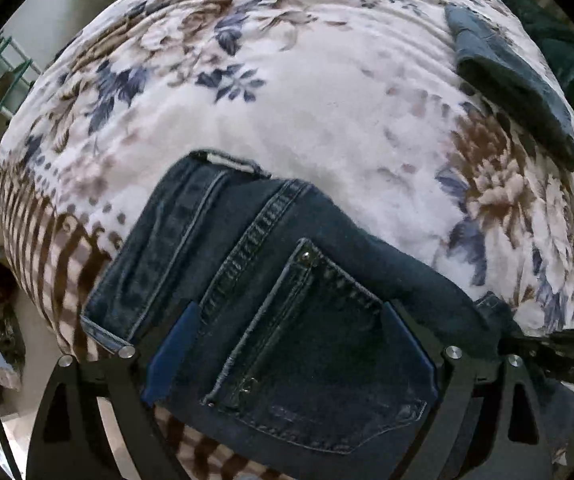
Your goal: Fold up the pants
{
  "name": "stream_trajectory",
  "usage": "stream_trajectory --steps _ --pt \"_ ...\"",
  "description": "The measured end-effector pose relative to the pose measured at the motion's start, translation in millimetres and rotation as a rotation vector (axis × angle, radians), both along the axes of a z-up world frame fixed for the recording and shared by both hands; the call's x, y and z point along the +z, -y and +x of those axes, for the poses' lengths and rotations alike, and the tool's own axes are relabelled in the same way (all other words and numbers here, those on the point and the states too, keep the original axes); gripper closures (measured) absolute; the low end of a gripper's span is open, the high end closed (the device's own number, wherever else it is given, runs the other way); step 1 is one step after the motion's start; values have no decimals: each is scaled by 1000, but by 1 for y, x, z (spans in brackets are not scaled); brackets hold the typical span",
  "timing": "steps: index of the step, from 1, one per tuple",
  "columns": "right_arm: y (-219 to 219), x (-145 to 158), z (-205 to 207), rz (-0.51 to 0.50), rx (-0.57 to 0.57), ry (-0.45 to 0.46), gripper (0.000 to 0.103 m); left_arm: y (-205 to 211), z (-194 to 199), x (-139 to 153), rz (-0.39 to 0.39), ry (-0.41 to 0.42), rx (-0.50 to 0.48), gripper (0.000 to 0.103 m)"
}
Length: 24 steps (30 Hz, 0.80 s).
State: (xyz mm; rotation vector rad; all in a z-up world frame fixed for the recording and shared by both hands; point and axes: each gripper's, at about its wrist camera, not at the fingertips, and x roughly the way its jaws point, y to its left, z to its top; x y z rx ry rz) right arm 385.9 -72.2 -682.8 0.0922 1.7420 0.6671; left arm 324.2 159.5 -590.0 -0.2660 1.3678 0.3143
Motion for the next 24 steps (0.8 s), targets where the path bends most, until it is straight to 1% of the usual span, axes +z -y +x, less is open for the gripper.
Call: stream_trajectory --steps 1,2,5,6,7,8,9,10,11,12,14,15,16,17,18,19,20,21,22,23,24 --pt "3 8 0 -6 -10 45 103 -1 -1 -2 2 -7 6 11" --pt "15 21 2 -3 -48 86 103 -2 -4 -5 1 -17 16 11" --pt "63 41 21 -33 -212 133 103 -8 -10 -12 2 -46 53 11" --pt "78 42 27 27 -247 89 102 -11 -12 -12 -11 -49 71 11" --pt "86 35 33 126 -268 -15 102 -11 -14 -11 -10 -49 80 11" --pt "85 28 38 188 -256 -90 100 -12 -16 -10 -2 -49 86 11" --pt "76 26 43 172 -198 -105 86 -12 -17 -9 8 -49 87 11" --pt "68 24 41 149 -134 -101 75 -11 -18 -9 25 -52 83 11" --pt "55 20 44 140 -67 -103 52 -10 -19 -10 36 -56 78 11" --pt "43 14 45 146 -27 -115 43 -8 -19 -10 52 -62 73 11" --pt "21 5 47 137 53 -136 43 -6 -19 -11 65 -68 70 11" --pt "10 -2 47 110 115 -120 43 -6 -18 -11 71 -72 69 11" --pt "3 -6 47 109 147 -116 46 -6 -17 -12 77 -74 69 11" --pt "-3 -12 45 101 181 -113 66 -5 -17 -13 80 -76 69 11" --pt "-8 -13 42 105 206 -107 79 -5 -14 -14 82 -78 69 11" --pt "-10 -10 38 93 223 -76 82 -5 -14 -15 82 -80 74 11" --pt "-11 -4 37 79 236 -38 89 -3 -12 -16 82 -81 76 11" --pt "-7 4 38 77 228 -8 98 -3 -12 -17 83 -82 81 11" --pt "-8 11 46 75 201 21 98 -1 -10 -17 83 -81 84 11" --pt "1 19 51 78 163 34 98 0 -10 -17 79 -79 90 11" --pt "19 28 58 85 99 41 99 0 -10 -17 70 -78 97 11"
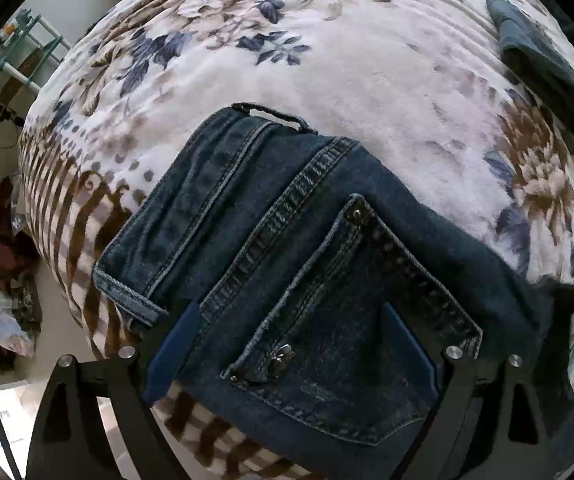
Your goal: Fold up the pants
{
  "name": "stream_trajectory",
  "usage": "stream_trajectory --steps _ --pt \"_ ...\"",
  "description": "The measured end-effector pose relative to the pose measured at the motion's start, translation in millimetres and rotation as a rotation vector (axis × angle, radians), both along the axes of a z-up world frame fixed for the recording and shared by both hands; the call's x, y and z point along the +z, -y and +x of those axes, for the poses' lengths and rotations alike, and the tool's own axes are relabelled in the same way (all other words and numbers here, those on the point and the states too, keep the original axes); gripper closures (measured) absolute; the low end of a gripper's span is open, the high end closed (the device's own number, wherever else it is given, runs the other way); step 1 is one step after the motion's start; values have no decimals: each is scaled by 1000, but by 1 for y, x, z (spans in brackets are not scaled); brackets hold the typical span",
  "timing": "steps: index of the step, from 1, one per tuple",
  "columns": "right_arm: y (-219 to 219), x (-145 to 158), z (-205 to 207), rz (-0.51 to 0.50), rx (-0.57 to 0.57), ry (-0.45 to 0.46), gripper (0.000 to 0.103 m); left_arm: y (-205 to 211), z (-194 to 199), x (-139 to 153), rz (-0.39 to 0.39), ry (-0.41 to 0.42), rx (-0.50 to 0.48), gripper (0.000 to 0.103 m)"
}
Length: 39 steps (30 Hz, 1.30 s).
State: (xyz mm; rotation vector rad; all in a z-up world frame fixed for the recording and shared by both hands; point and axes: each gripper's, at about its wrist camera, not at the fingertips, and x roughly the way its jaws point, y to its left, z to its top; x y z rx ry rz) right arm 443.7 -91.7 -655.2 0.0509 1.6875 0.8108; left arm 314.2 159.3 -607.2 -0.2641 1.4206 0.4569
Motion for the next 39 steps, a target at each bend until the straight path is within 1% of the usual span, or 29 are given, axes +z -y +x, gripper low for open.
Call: stream_trajectory --steps 3,6,8,10,11,12,13,14,15,16,17,19,20,22,23,24,25,26,27,29,30,32,33,34,35,36,37,38,39 --pt "32 14 9 -15 -97 26 102 0 1 -1 -9 -5 9 11" --pt "46 4 18 -8 -109 -48 101 0 0 -1 -9 -11 11 11" --pt "32 1 18 16 -146 -96 99 -1 0 0 -14 -16 11 11" --pt "27 -3 23 39 -171 -171 85 -5 -2 2 -21 -17 10 11" --pt "37 -4 26 53 -194 -198 66 -8 -4 3 -21 -15 9 11" --pt "37 -6 22 73 -202 -209 45 -10 -7 4 -24 -11 7 11" --pt "27 -9 14 80 -182 -225 37 -10 -8 5 -25 -10 6 11" --pt "28 -14 8 68 -137 -245 35 -11 -10 6 -24 -9 2 11" --pt "23 -23 1 49 -96 -253 39 -11 -12 5 -20 -13 -6 11" --pt "10 -31 -6 32 -71 -246 57 -10 -13 3 -16 -18 -15 11" --pt "9 -34 -14 4 -46 -225 97 -8 -13 2 -14 -23 -24 11" --pt "9 -28 -17 -57 -78 -130 97 -6 -13 2 -10 -24 -36 11" --pt "9 -23 -17 -69 -92 -102 96 -3 -12 5 -4 -16 -48 11" --pt "17 -15 -19 -39 -167 -147 91 3 -13 13 1 0 -67 11" --pt "31 -9 -23 -18 -241 -177 81 9 -13 17 -6 10 -72 11" --pt "54 3 -30 -1 -347 -182 62 16 -15 27 -16 31 -86 11" --pt "74 12 -37 13 -433 -173 52 23 -16 35 -23 47 -102 11" --pt "102 22 -49 34 -541 -159 39 28 -17 39 -30 60 -116 11" --pt "143 35 -70 47 -686 -138 38 39 -19 47 -37 74 -141 11" --pt "197 51 -107 1 -853 -108 38 69 -18 60 -54 85 -200 11" --pt "238 61 -131 -41 -952 -84 38 85 -20 65 -63 87 -234 11" --pt "313 77 -185 -150 -1141 -14 38 133 -21 72 -80 89 -305 11" --pt "353 80 -210 -227 -1207 7 37 154 -21 73 -91 90 -329 11" --pt "377 82 -227 -280 -1253 12 37 168 -20 73 -98 92 -344 11" --pt "411 81 -245 -321 -1303 14 36 189 -21 72 -111 100 -359 11" --pt "445 77 -265 -355 -1355 10 31 207 -21 70 -120 108 -367 11" --pt "474 68 -282 -371 -1404 -2 28 221 -21 66 -125 110 -373 11" --pt "485 53 -296 -373 -1441 -11 28 239 -20 62 -131 106 -377 11" --pt "519 40 -309 -357 -1486 -24 28 259 -20 55 -140 100 -376 11"
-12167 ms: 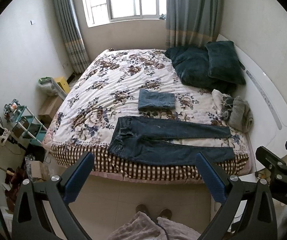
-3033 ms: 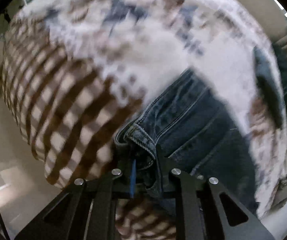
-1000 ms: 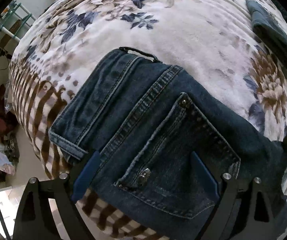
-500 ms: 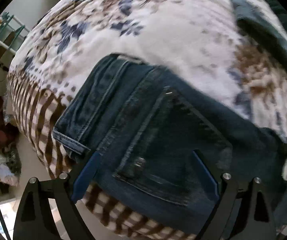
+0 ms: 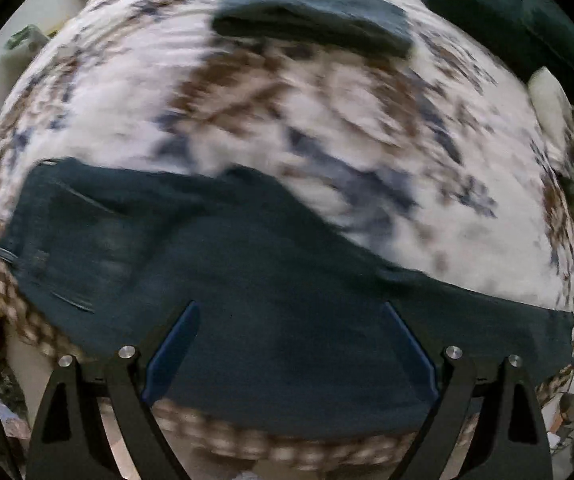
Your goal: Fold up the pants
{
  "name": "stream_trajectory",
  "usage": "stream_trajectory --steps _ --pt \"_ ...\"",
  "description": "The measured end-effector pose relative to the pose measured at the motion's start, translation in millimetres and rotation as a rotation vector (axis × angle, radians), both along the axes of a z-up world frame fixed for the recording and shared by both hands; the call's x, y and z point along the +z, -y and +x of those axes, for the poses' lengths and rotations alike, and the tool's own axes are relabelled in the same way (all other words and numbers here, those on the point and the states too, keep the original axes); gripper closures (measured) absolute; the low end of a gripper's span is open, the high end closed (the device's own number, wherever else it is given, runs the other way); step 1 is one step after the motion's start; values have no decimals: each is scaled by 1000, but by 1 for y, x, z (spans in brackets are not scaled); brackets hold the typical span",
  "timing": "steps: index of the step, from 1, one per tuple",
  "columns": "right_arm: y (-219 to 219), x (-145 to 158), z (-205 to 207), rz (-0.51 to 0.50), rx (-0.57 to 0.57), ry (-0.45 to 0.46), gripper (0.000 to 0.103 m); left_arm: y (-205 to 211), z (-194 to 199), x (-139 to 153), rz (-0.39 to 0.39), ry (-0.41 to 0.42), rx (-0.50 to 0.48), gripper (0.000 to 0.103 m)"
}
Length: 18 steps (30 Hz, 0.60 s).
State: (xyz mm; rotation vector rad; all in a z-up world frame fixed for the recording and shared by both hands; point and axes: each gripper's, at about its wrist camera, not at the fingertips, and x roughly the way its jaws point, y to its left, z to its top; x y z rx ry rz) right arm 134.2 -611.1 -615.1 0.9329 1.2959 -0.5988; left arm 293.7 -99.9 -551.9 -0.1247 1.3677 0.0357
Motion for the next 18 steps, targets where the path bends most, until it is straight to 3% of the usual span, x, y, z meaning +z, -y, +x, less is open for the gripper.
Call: stream_trajectory --steps 4,6,8,9,10,11,14,18 --pt "56 -55 -18 63 -44 -4 28 53 -1 -24 5 -40 26 11" --pt "67 -86 -16 157 -61 21 26 77 -4 -35 21 -59 46 11" --pt "71 -94 -12 181 -53 53 25 95 -6 -40 30 -69 53 11" --pt "69 -90 -8 161 -17 88 31 104 -7 -42 40 -70 53 11" --pt "66 -85 -4 147 12 106 45 114 -8 -43 48 -69 52 11" --pt "58 -80 1 115 65 109 83 123 -8 -43 60 -67 48 11" --pt "49 -58 10 55 161 144 90 141 -8 -40 78 -57 30 11" --pt "55 -4 14 -46 172 260 92 158 -10 -25 94 -4 13 11"
